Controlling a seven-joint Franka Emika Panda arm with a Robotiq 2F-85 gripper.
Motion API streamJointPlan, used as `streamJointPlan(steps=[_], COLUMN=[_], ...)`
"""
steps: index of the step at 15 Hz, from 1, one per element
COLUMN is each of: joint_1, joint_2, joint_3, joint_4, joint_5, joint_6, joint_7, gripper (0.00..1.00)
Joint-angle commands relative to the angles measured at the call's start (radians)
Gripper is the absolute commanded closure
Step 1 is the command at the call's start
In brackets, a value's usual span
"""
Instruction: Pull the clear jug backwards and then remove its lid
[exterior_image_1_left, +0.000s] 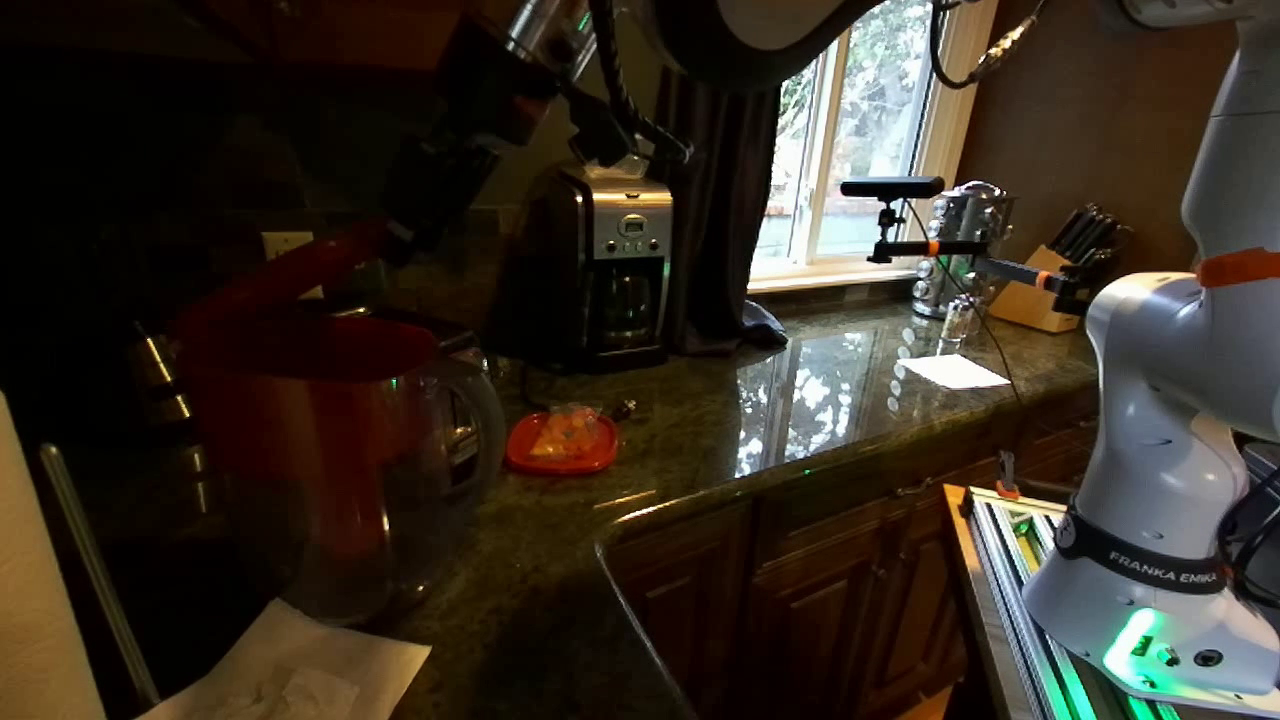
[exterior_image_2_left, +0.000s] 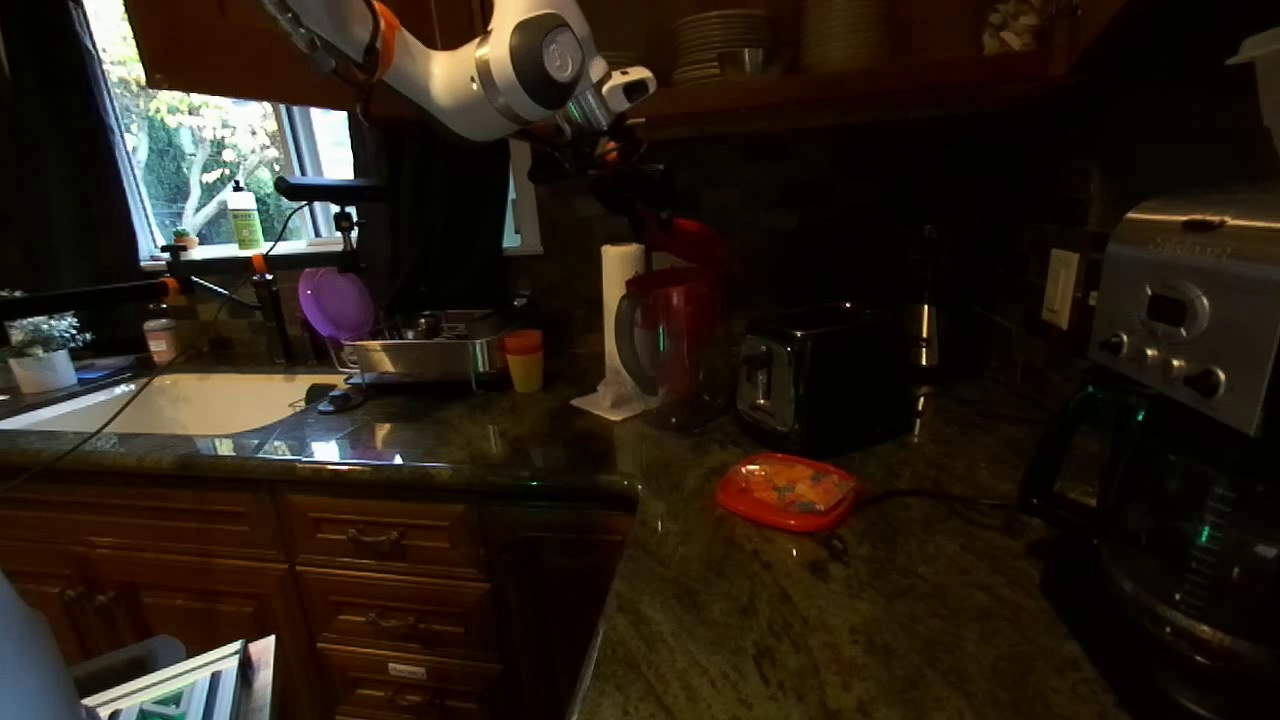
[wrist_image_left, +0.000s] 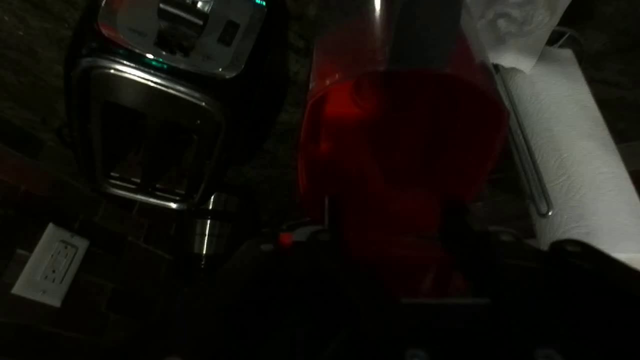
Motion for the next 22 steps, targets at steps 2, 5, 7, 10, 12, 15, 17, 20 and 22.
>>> streamJointPlan(steps=[2, 5, 7, 10, 12, 15, 17, 20, 22], joint_1=[-0.003, -0.001, 0.001, 0.007, 0.01, 0.007, 0.0, -0.019, -0.024], joint_2=[-0.008, 0.033, 0.067, 0.122, 0.146, 0.158, 0.14, 0.112, 0.087], joint_3=[-0.019, -0.031, -0.039, -0.059, -0.058, -0.047, -0.037, 0.007, 0.037], joint_4=[-0.033, -0.004, 0.022, 0.083, 0.113, 0.112, 0.079, 0.027, -0.009], joint_5=[-0.17, -0.285, -0.351, -0.468, -0.492, -0.471, -0.434, -0.289, -0.143], joint_6=[0.118, 0.156, 0.177, 0.193, 0.187, 0.195, 0.198, 0.149, 0.075], joint_7=[0.142, 0.219, 0.265, 0.332, 0.335, 0.313, 0.295, 0.221, 0.128], gripper=[0.07, 0.0, 0.0, 0.0, 0.0, 0.0, 0.0, 0.0, 0.0])
